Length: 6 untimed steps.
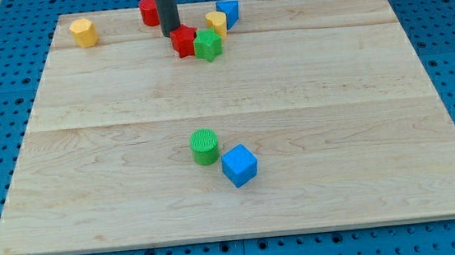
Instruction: Push the red circle close to the yellow hexagon
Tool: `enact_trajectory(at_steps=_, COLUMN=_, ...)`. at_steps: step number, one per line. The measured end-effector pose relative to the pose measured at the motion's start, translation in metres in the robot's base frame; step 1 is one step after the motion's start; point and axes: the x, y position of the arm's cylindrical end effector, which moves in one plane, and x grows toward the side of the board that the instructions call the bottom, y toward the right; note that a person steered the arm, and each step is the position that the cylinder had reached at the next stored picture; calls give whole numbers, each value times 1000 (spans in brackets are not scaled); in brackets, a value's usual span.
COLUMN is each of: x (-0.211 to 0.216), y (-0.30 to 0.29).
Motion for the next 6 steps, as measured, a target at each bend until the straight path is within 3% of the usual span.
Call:
enact_trajectory(at_steps=1, x=-53, y=3)
enact_trajectory(at_steps=2, x=-67, y=3)
enact_trajectory(at_steps=5, x=-65, y=-48)
enact_trajectory(at_steps=6, x=-44, y=-60)
